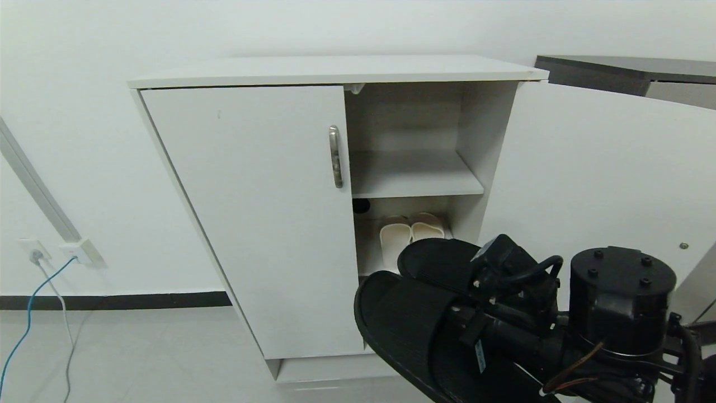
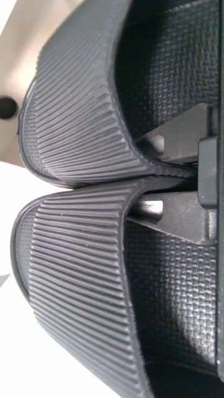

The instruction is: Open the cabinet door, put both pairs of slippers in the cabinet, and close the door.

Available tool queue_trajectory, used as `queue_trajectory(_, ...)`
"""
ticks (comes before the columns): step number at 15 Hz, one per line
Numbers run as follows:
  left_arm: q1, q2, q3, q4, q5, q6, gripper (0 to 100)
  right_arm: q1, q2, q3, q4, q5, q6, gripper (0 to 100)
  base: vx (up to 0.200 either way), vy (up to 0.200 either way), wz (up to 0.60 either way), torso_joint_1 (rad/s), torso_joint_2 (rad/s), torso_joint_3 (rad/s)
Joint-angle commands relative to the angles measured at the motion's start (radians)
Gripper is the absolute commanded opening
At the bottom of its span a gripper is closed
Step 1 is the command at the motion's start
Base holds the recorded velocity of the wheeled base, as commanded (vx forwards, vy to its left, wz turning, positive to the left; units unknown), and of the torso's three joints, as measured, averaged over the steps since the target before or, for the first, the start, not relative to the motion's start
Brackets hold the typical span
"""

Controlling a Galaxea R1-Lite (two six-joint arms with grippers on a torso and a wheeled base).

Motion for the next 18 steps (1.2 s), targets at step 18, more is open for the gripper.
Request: queue_trajectory(18,0.001,0.0,0.0,-0.001,0.001,0.001,0,0.066,0.363,-0.865,0.655,-0.765,0.411,0,0.0,0.0,0.0,0.0,0.0,0.0)
